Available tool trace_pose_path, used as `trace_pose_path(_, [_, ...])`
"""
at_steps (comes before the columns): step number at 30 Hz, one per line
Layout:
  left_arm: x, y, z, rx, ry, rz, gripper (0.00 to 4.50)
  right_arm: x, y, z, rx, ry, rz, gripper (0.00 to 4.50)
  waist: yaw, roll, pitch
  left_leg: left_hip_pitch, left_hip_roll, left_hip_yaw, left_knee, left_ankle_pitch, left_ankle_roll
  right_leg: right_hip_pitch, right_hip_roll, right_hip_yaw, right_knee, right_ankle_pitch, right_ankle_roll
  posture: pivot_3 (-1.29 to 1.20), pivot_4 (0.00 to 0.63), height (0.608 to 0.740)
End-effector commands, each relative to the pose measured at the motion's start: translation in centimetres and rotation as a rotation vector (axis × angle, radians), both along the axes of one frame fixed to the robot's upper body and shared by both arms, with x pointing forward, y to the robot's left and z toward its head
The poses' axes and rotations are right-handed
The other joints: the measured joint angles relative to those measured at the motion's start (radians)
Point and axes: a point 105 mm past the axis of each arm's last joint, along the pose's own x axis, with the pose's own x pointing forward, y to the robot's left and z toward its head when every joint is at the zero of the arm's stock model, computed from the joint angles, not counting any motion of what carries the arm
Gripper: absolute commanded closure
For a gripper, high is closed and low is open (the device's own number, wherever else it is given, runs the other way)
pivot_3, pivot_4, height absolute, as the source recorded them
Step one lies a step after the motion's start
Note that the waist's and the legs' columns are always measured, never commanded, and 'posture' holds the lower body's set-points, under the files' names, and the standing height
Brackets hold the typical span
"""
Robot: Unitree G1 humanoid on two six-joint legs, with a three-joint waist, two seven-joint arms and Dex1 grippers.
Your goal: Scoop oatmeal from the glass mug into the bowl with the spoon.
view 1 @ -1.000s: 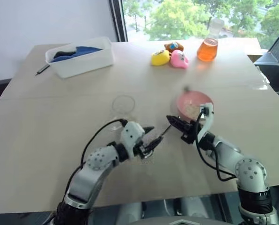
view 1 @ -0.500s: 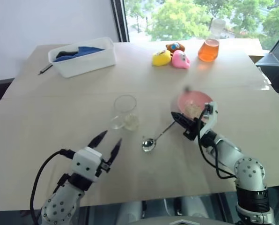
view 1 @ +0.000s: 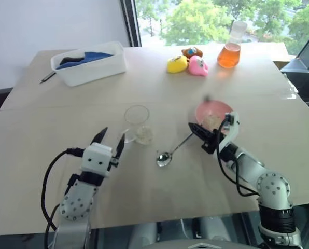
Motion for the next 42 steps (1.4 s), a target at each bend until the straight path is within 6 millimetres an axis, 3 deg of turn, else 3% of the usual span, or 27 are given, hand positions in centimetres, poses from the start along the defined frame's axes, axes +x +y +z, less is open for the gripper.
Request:
trace_pose_path(1, [0.5, 0.5, 0.6, 0.005, -0.023, 0.007, 1.88, 0.2, -0.2, 0.7, 0.006, -0.031, -0.021, 4.5, 0.0, 0.0, 0.0, 0.0, 0.0, 0.0, 0.0, 0.0, 0.0, 0.0, 0.0, 0.0, 0.0, 0.0, 0.0, 0.0, 0.15, 0.74])
trace_pose_path(6, [0.9, 0.3, 0.4, -0.02, -0.011, -0.019, 1.88, 0.2, -0.2, 0.6, 0.011, -0.028, -0.025, 4.5, -0.001, 0.0, 0.0, 0.0, 0.0, 0.0, 0.0, 0.0, 0.0, 0.0, 0.0, 0.0, 0.0, 0.0, 0.0, 0.0, 0.15, 0.74])
trace_pose_path(9, [1.1, 0.3, 0.2, -0.036, 0.001, -0.028, 2.61, 0.2, -0.1, 0.6, 0.012, -0.027, -0.026, 4.5, 0.0, 0.0, 0.0, 0.0, 0.0, 0.0, 0.0, 0.0, 0.0, 0.0, 0.0, 0.0, 0.0, 0.0, 0.0, 0.0, 0.15, 0.74])
trace_pose_path(10, [1.2, 0.3, 0.1, -0.036, 0.007, -0.032, 3.1, 0.2, -0.1, 0.6, 0.012, -0.027, -0.026, 4.5, 0.0, 0.0, 0.0, 0.0, 0.0, 0.0, 0.0, 0.0, 0.0, 0.0, 0.0, 0.0, 0.0, 0.0, 0.0, 0.0, 0.15, 0.74])
trace_pose_path(17, [2.3, 0.2, 0.2, -0.055, 0.007, -0.054, 3.1, 0.2, 0.0, 0.6, 0.012, -0.026, -0.018, 4.5, 0.0, 0.0, 0.0, 0.0, 0.0, 0.0, 0.0, 0.0, -0.001, 0.0, 0.0, 0.0, 0.0, 0.0, 0.0, 0.0, 0.15, 0.74])
trace_pose_path(20, [2.5, 0.1, 0.0, -0.048, 0.015, -0.053, 4.02, 0.2, 0.1, 0.5, 0.014, -0.026, -0.015, 4.5, -0.001, 0.0, 0.0, 0.0, 0.0, 0.0, 0.0, 0.0, -0.001, 0.0, 0.0, 0.0, 0.0, 0.0, 0.0, 0.0, 0.15, 0.74])
trace_pose_path(31, [3.2, -0.2, -0.4, -0.073, 0.041, -0.068, 4.02, 0.4, 0.1, 1.3, -0.005, -0.062, -0.02, 4.5, 0.0, 0.0, 0.0, 0.0, 0.0, 0.001, 0.0, 0.001, -0.001, 0.0, 0.0, 0.0, 0.001, 0.0, 0.0, 0.0, 0.15, 0.74])
trace_pose_path(34, [3.7, -0.7, 0.1, -0.067, 0.042, -0.095, 4.02, 1.2, -0.3, 3.6, -0.027, -0.146, -0.027, 4.5, 0.0, 0.0, 0.0, 0.0, 0.0, 0.001, 0.0, 0.001, -0.002, 0.0, 0.0, 0.0, 0.001, 0.0, 0.0, 0.0, 0.15, 0.74])
trace_pose_path(42, [5.7, -1.5, 1.8, -0.058, 0.056, -0.173, 4.02, 4.3, -1.2, 13.5, -0.066, -0.377, -0.031, 4.5, -0.001, 0.0, 0.0, -0.001, -0.001, 0.0, 0.0, 0.004, -0.007, -0.002, 0.001, 0.0, 0.001, 0.0, 0.0, 0.0, 0.15, 0.74])
